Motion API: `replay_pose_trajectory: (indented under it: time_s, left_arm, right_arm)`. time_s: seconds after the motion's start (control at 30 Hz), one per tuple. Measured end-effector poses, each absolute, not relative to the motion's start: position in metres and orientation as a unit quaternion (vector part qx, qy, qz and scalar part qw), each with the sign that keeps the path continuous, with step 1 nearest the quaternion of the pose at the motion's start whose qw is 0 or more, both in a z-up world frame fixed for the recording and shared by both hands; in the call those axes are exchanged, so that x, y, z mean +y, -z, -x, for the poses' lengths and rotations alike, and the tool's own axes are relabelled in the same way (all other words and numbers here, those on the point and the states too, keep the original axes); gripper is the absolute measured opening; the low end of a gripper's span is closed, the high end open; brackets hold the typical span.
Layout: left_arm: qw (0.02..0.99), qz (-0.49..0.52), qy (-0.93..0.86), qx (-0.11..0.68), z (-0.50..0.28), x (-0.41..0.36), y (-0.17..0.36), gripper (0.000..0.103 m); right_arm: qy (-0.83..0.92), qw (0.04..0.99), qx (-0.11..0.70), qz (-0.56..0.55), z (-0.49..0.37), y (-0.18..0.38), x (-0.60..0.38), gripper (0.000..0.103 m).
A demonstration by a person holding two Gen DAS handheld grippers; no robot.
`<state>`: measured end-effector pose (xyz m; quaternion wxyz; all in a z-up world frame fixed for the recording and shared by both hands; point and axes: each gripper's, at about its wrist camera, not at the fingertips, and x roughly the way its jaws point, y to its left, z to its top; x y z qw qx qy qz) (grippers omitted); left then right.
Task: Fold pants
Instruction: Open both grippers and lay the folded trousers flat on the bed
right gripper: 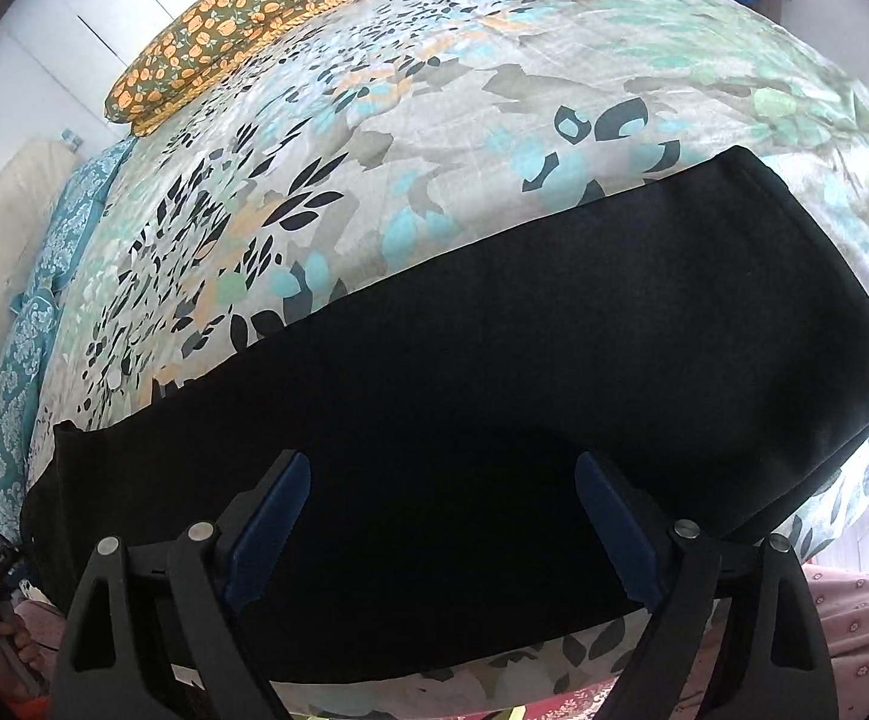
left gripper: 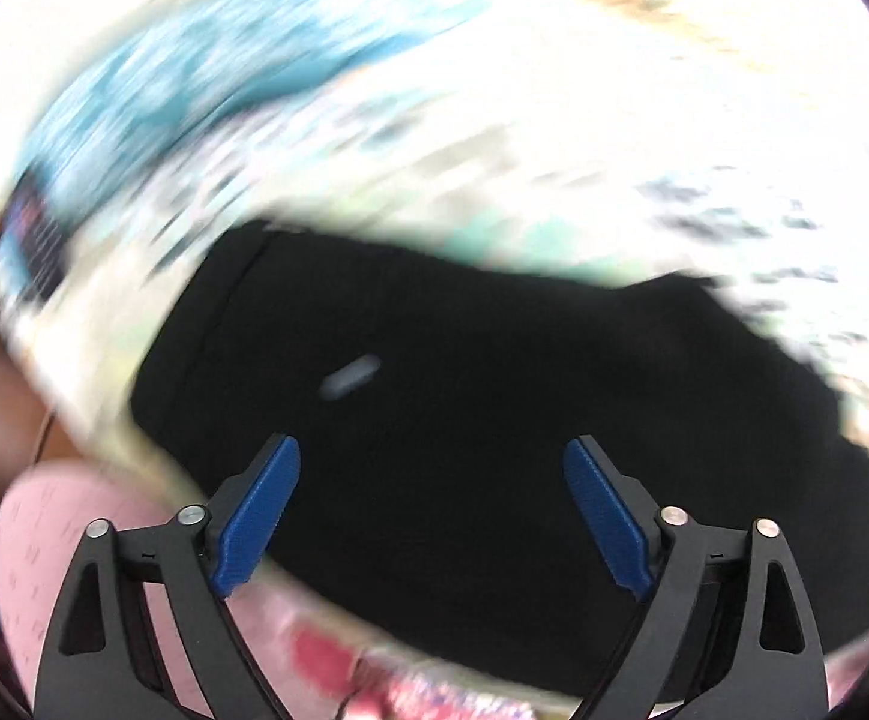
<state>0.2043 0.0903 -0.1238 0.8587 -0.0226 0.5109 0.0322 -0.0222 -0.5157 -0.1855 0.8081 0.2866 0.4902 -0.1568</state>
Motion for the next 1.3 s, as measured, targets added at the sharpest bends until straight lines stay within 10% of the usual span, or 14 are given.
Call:
replay_pose_trajectory:
  time_s: [0.33,0.5,1.3]
  left_arm:
    - [0.843,-0.162,0.058,0.51,-0.277,-0.046,0.184,0.095]
    - [0.869,-0.014,-0.006,0.495,-0.281,0.01,0.189,0.102]
    - [0.881,-0.008,-0.04,0.471,-0.241,0.066,0.151,0.102]
  right_arm:
    - [0.152,0.811,0.497,-0.268,0.017,0.188,-0.51,0.1]
    - [0.148,0.814,0.502,-0.253,0.019,0.189,-0.507,0.1]
    - [0.185,0.807,0.533,-0.174,0.006,0.197,-0.488,0.103]
